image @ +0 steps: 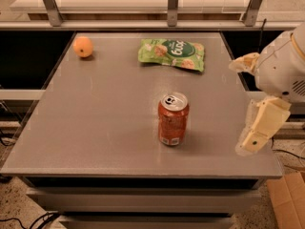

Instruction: Move coke can near green rice chip bag

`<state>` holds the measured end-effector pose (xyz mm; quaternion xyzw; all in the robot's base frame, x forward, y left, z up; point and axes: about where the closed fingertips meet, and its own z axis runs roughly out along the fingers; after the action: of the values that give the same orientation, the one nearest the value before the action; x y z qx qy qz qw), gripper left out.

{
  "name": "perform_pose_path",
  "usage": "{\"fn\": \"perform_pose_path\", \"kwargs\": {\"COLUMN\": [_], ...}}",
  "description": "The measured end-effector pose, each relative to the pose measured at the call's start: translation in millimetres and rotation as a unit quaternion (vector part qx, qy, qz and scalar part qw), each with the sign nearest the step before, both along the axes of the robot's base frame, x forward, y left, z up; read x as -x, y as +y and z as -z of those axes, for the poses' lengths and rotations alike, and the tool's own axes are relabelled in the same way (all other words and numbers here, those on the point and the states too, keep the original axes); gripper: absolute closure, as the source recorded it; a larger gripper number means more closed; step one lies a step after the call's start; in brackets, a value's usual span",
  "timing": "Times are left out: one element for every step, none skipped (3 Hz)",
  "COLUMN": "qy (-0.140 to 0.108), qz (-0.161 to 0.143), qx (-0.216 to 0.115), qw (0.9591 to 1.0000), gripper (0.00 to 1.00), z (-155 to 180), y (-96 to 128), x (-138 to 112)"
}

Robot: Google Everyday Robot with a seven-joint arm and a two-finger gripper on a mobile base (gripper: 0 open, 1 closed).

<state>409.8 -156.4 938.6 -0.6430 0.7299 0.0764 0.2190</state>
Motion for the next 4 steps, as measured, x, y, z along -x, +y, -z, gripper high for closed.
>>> {"fn": "perform_pose_path", "kwargs": {"qy": [0.019,0.026,0.039,0.039], "qz": [-0.016,-0.03,-0.042,-0.042], "qx": [-0.043,-0.088,-0.147,-0.147], "qw": [0.9988,0.9954,0.9875,0.9875], "gripper": [0.0,0.0,0.0,0.0], "z": [24,38,50,50], "y": [13,29,49,49], "x": [2,-2,-9,-9]}}
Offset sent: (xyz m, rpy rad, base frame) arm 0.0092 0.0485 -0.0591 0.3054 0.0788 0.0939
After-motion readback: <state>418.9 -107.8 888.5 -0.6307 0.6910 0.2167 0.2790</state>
